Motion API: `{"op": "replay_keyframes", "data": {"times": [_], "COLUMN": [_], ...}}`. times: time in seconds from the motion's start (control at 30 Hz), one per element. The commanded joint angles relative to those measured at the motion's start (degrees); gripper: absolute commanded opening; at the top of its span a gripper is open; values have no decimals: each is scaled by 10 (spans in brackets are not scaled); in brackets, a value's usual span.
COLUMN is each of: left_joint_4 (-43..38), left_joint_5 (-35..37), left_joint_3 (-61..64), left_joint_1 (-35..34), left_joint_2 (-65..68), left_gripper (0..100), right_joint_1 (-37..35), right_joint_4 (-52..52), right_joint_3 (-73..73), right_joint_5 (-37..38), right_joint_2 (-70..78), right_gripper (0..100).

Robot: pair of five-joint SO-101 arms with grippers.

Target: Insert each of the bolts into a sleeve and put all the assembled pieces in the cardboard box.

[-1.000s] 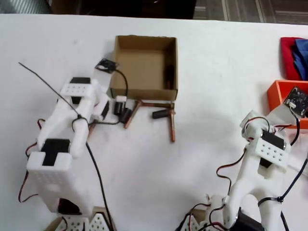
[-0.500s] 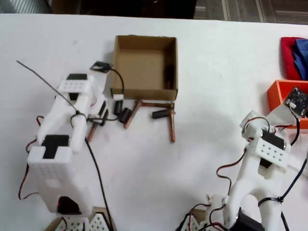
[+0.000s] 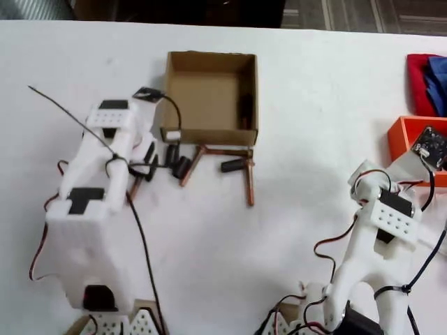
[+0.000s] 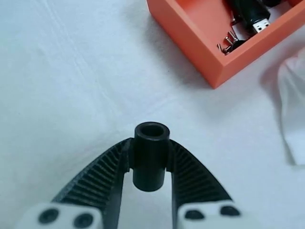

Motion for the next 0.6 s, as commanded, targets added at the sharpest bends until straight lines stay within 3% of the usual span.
{"op": "replay_keyframes", "data": {"times": [0.0,0.2,0.3,0.57], "left_joint_4": [69,183,178,142], "left_joint_5": [4,4,4,4], "left_joint_3": [-87,-187,-217,-240], "left_joint_1": [-2,-2,-2,38], "left_joint_2": [53,113,127,115], "left_gripper": [135,123,9,24], "right_joint_1": [4,4,4,4], "right_joint_4": [5,5,5,5], "right_joint_3": [-31,-31,-31,-31], "right_joint_5": [-5,-5,-5,-5], "right_joint_2": [-4,-4,-4,-4], "right_gripper": [23,23,23,23]}}
